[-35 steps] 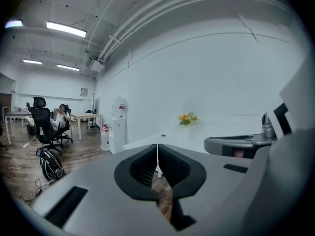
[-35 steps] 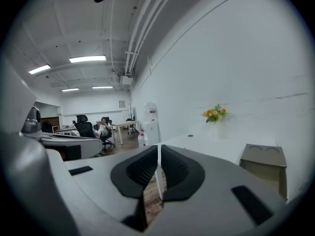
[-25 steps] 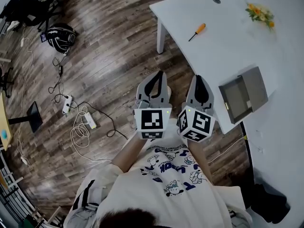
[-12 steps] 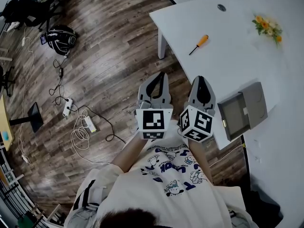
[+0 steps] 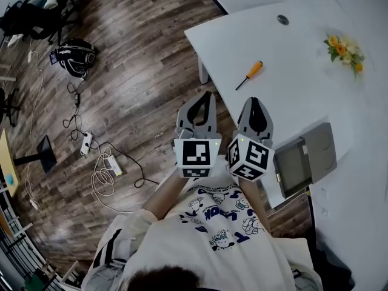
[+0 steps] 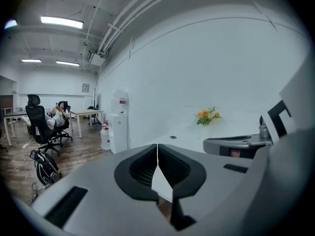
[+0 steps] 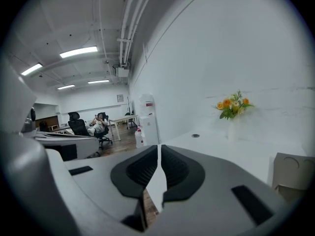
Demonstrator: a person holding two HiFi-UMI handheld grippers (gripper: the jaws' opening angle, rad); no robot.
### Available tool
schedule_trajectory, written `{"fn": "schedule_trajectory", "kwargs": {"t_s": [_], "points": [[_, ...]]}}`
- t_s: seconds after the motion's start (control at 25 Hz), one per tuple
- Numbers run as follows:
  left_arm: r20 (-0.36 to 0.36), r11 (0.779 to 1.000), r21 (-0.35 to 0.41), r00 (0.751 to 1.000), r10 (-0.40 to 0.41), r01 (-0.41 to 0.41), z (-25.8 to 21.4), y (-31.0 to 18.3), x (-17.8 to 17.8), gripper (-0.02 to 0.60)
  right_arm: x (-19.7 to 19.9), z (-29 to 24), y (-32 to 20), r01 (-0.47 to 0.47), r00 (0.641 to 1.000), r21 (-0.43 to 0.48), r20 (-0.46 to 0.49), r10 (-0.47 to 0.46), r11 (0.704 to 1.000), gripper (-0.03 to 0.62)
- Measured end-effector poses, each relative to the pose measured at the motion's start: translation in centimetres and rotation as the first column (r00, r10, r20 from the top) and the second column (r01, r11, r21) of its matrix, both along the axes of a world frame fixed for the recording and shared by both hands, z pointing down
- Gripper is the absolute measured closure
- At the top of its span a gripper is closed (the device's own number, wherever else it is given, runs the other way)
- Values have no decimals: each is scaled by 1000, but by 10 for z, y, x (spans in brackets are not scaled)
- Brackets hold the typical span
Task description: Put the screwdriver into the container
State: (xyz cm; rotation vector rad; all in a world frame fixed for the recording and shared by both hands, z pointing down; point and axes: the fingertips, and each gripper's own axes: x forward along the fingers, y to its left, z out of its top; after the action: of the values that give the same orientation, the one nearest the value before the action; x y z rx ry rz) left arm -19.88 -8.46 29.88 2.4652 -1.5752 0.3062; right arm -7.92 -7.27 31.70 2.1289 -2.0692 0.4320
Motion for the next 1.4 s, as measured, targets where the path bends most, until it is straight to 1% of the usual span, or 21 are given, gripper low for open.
{"fn": "schedule_trajectory", "kwargs": {"t_s": [0.24,0.48,0.72,1.0,1.4], "points": [[5,1000,0,1000,-1,1,2,-33,16,561,16,6,-33,-4,1000,-13,10,4,1000,554],[5,1000,-14,1000,-15,15,7,-55,25,561,31,13,-56,-15,1000,-28,5,15,1000,554],[15,1000,-29,1000,-8,8,11,-74,26,561,34,17,-73,-30,1000,-46,8,30,998,554],[19,998,-48,999,27,-26,18,-101,27,561,33,23,-98,-58,998,-69,8,59,996,554],[15,990,-85,993,118,-117,30,-151,45,561,46,42,-131,-145,989,-127,-3,146,981,553]]}}
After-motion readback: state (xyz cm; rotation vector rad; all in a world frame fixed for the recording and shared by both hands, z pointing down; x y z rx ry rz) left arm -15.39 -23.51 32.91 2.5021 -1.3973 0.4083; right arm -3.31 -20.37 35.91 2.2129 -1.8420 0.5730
